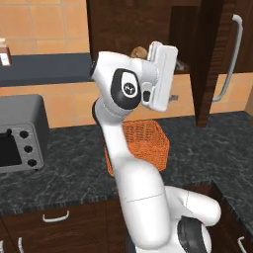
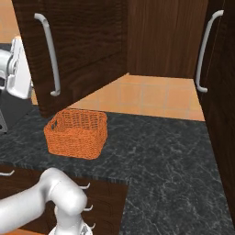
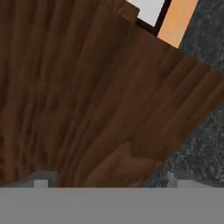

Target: Open the cabinet, pick up the bread from the cabinet and place it in the basket. Then move the basket to the dining counter.

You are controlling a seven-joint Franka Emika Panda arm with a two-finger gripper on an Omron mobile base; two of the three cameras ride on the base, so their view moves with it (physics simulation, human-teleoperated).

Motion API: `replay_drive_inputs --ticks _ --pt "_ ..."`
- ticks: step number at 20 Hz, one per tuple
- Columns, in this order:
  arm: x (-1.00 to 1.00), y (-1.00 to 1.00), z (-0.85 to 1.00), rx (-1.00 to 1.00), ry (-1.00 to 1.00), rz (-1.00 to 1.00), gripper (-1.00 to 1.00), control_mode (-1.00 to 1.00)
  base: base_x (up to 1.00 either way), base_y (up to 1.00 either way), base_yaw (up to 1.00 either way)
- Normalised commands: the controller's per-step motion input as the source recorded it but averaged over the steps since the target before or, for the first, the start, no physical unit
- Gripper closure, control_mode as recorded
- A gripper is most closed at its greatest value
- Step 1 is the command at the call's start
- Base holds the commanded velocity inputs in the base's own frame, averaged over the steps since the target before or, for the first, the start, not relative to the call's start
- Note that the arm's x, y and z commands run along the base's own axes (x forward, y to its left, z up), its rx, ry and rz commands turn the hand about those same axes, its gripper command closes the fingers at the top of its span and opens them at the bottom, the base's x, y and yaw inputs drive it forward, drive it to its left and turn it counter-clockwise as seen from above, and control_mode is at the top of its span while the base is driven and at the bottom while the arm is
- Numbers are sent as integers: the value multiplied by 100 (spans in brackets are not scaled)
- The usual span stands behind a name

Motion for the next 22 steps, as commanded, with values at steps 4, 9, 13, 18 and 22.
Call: replay_drive_inputs --ticks 4,9,13,18,22 --pt "49 -65 -74 30 -48 -25 -100 -100 0 0 0" --pt "-4 -96 -45 28 -55 -20 -100 -100 0 0 0" --pt "0 -100 -57 19 -45 -19 -100 -100 0 0 0" --pt "56 -47 -41 4 -45 -12 -100 -100 0 0 0" --pt "59 15 -1 0 -48 -1 -100 -100 0 0 0"
